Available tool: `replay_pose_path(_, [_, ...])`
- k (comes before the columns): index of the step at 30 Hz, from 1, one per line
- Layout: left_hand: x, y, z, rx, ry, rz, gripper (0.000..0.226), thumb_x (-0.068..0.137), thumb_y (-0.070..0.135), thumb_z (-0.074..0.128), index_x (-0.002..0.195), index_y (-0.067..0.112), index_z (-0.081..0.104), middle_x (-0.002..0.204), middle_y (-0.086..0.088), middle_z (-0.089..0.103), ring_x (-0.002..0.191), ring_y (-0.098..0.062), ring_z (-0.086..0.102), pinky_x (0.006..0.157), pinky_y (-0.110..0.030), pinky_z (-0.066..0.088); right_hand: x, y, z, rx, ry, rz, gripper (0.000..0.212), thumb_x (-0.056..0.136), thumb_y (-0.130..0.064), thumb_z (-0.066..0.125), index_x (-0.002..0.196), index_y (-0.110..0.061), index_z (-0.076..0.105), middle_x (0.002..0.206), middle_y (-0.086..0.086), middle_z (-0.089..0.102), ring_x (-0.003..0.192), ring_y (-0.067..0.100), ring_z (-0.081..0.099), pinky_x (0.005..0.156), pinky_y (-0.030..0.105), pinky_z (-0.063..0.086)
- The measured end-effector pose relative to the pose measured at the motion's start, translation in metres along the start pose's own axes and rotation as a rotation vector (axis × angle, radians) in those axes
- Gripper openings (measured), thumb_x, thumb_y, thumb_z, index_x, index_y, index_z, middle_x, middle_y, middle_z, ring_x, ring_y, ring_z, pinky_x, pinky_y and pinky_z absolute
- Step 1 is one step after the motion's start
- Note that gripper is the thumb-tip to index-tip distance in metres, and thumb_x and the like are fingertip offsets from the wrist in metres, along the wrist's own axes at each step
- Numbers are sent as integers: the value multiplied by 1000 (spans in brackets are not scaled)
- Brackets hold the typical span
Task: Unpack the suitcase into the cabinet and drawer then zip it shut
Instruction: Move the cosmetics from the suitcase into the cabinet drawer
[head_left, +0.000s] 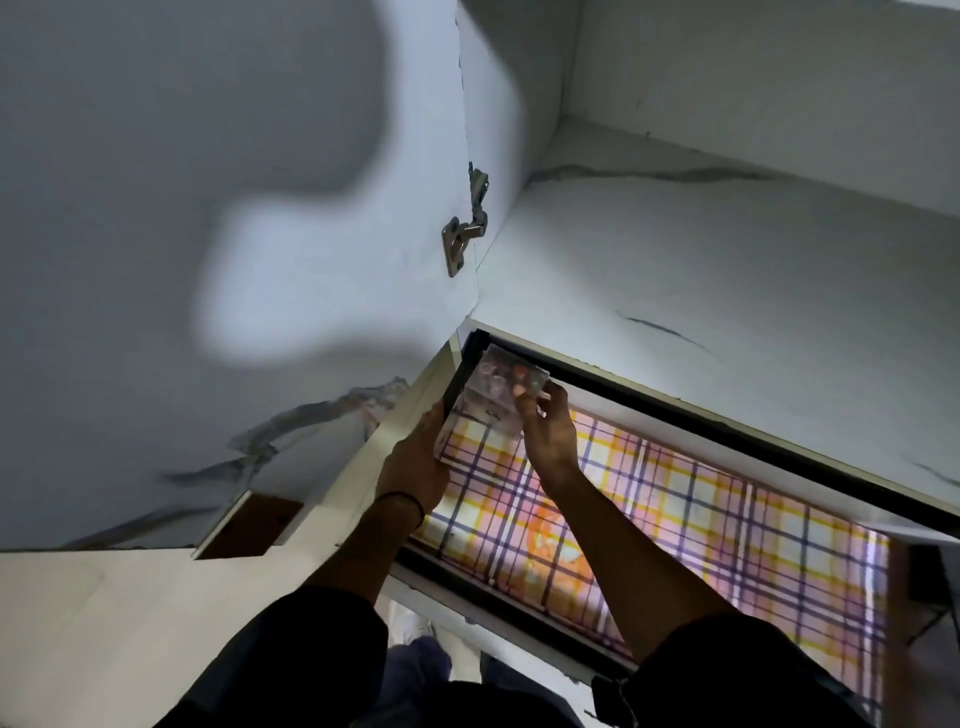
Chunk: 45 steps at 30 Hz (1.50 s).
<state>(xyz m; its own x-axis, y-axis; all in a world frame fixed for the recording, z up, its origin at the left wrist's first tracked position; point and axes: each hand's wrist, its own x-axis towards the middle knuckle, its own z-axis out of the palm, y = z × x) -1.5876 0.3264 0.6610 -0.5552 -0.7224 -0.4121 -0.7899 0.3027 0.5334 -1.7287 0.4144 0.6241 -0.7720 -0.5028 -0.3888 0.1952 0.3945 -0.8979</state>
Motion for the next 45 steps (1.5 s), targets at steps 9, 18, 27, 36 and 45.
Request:
replay_pose_path(9, [1, -2, 1, -2, 12, 1, 74, 92, 0, 49, 154, 29, 21, 139, -17, 54, 109, -39, 59, 94, -48, 50, 2, -2, 1, -65, -65, -18, 56, 101, -44, 52, 146, -16, 32, 115, -8, 53, 89, 8, 58, 70, 25, 48])
replay_pose_path(18, [3, -6, 5, -58, 38, 3, 73, 92, -2, 46, 154, 29, 23, 126, -17, 61, 91, -32, 59, 81, -40, 50, 3, 1, -11, -32, -147, 3, 50, 98, -40, 60, 136, -16, 38, 111, -16, 54, 97, -2, 55, 71, 15, 45])
replay_pose_path(27, [-47, -7, -15, -159, 98, 166, 38, 96, 8, 50, 133, 15, 56, 127, -8, 63, 114, -27, 59, 92, -29, 44, -68, -17, -21, -137, -43, -44, 24, 96, -25, 63, 109, -5, 62, 100, 3, 65, 94, 23, 61, 78, 30, 50])
replay_pose_path(36, [-207, -108, -66, -443, 317, 358, 21, 91, 9, 57, 102, 15, 74, 94, 4, 75, 81, -1, 64, 78, -14, 48, -260, -46, 52, -118, -259, -332, 13, 98, -10, 58, 91, -4, 67, 79, 5, 68, 70, 12, 63, 65, 27, 51])
replay_pose_path(45, [-375, -313, -120, -666, 572, -68, 29, 90, 8, 49, 97, 24, 72, 82, 5, 75, 77, -13, 69, 83, -40, 56, -435, -4, 222, -174, -728, -333, 13, 97, -15, 59, 95, -8, 69, 81, 7, 70, 72, 12, 63, 68, 26, 51])
